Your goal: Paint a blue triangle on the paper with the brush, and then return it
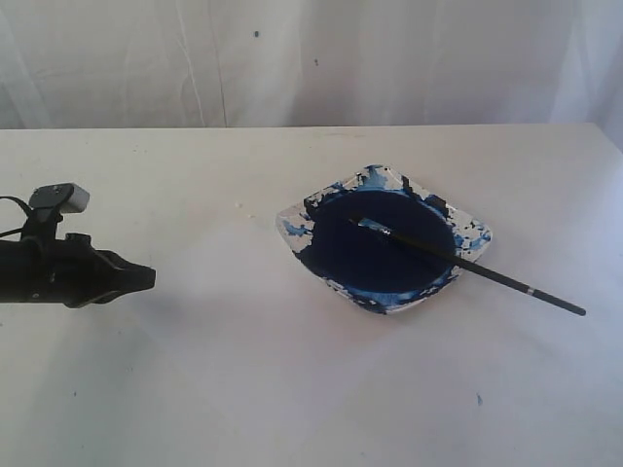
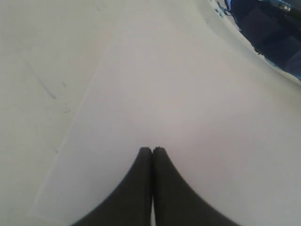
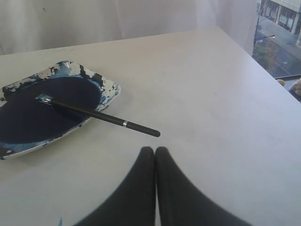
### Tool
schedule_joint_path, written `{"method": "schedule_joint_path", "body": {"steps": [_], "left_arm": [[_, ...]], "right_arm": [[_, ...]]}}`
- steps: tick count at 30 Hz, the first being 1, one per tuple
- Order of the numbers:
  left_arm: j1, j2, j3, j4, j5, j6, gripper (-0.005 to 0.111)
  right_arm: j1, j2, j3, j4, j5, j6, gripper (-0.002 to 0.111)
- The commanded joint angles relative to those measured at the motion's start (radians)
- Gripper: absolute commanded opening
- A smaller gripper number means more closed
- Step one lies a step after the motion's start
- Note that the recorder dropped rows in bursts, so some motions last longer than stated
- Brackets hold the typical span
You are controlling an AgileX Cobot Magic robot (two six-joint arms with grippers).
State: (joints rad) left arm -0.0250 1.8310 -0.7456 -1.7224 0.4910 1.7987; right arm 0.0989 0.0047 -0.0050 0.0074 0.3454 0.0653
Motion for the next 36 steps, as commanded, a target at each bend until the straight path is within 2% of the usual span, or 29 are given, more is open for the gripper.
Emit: {"method": "schedule_joint_path", "body": {"steps": [1, 10, 23, 36], "left_arm": [[0.0, -0.004, -0.002, -0.022, 0.012, 0.034, 0.0], [0.0, 0.003, -0.019, -0.022, 0.012, 0.041, 0.0], [0.0, 0.123, -0.025, -0.022, -0.021, 0.041, 0.0], [0.002, 0.117, -0.066, -0.022, -0.013, 0.007, 0.0]], "right_arm": [[0.002, -0.005, 0.005, -0.001, -0.001, -0.001, 0.0], [0.002, -0.005, 0.005, -0.001, -0.001, -0.001, 0.0], [0.002, -0.005, 0.005, -0.001, -0.001, -0.001, 0.0], [0.002, -0.005, 0.005, -0.001, -0.001, -0.001, 0.0]]}}
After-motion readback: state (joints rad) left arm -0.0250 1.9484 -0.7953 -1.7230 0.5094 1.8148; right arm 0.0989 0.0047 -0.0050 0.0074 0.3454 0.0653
